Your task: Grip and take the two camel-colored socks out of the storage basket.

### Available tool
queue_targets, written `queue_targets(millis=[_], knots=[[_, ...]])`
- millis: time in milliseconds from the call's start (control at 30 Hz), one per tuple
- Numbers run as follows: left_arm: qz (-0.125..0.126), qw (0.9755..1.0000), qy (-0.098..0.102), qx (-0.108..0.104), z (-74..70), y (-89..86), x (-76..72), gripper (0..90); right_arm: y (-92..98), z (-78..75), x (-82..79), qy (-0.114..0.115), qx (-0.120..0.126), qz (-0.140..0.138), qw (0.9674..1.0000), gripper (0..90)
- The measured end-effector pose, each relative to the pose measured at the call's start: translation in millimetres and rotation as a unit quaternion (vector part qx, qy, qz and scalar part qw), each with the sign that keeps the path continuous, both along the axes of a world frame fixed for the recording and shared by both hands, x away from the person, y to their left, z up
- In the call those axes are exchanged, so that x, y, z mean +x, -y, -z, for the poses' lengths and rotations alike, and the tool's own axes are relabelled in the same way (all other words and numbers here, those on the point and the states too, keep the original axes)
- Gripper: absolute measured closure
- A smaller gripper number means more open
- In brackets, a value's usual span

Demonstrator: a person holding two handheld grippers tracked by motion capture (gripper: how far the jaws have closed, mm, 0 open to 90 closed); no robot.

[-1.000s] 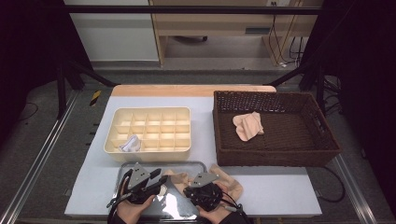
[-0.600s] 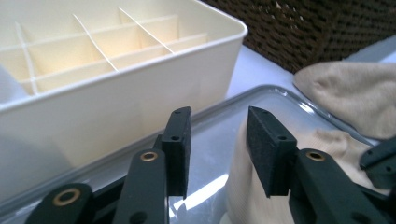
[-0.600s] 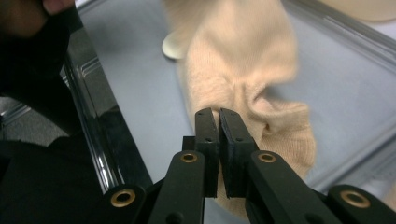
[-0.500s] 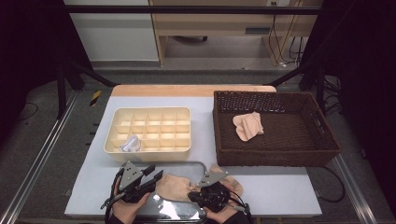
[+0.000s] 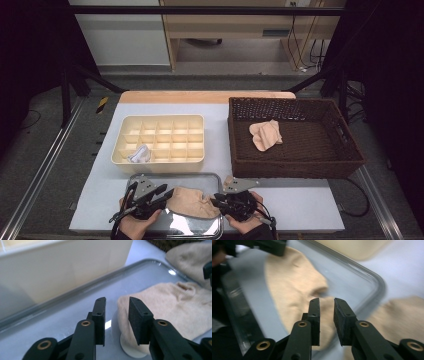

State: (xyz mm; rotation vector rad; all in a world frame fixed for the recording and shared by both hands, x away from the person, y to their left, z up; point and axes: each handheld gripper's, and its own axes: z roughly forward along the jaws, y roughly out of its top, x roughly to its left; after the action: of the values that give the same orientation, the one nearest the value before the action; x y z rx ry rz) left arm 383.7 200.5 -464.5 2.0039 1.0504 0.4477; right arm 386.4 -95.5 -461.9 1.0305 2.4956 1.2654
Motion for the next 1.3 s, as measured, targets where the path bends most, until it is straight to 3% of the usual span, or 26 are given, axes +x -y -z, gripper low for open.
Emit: queue_targets(millis=[33, 167, 333, 400, 567, 633, 767, 900, 1033, 1300], knots=[[0.001, 0.9999, -0.012, 0.007, 1.9, 0.4, 1.1, 71.0, 0.3, 4.7, 2.4, -0.010, -0.011, 0.006, 0.9999, 75.3], [0.000, 0.9995, -0.019, 0.024, 3.7, 0.9, 0.8, 80.0, -5.7, 10.8, 4.7, -0.005, -0.040, 0.007, 0.9991, 76.1], [0.003, 0.9992, -0.030, 0.027, 4.2, -2.1, -0.8, 85.7, -7.1, 11.7, 6.6, 0.000, -0.043, 0.006, 0.9991, 81.4], [0.005, 0.9990, -0.035, 0.026, 5.2, -4.9, -4.2, 86.0, -8.2, 11.5, 9.1, -0.001, -0.050, 0.004, 0.9988, 88.0], [0.007, 0.9988, -0.039, 0.028, 6.5, -7.8, -11.7, 86.0, -14.4, 9.3, 15.4, 0.010, -0.058, 0.012, 0.9982, 89.6], [0.007, 0.9988, -0.038, 0.029, 6.6, -7.8, -12.0, 86.0, -14.2, 8.6, 18.0, 0.011, -0.055, 0.027, 0.9980, 89.6], [0.005, 0.9989, -0.034, 0.033, 7.8, -7.5, -11.8, 84.7, -13.1, 9.7, 18.9, 0.004, -0.057, 0.032, 0.9979, 88.6], [-0.002, 0.9996, -0.022, 0.019, 6.6, -9.8, -11.4, 71.0, -2.3, -0.1, 16.7, 0.012, -0.025, 0.036, 0.9989, 83.2], [-0.013, 0.9999, -0.009, -0.003, 2.0, -15.0, -11.7, 60.8, 13.3, -7.1, 13.9, 0.027, -0.025, 0.046, 0.9983, 82.8], [-0.021, 0.9996, 0.006, -0.017, -1.5, -20.8, -13.8, 51.6, 36.9, -8.0, 0.9, 0.019, -0.020, 0.049, 0.9984, 80.7]])
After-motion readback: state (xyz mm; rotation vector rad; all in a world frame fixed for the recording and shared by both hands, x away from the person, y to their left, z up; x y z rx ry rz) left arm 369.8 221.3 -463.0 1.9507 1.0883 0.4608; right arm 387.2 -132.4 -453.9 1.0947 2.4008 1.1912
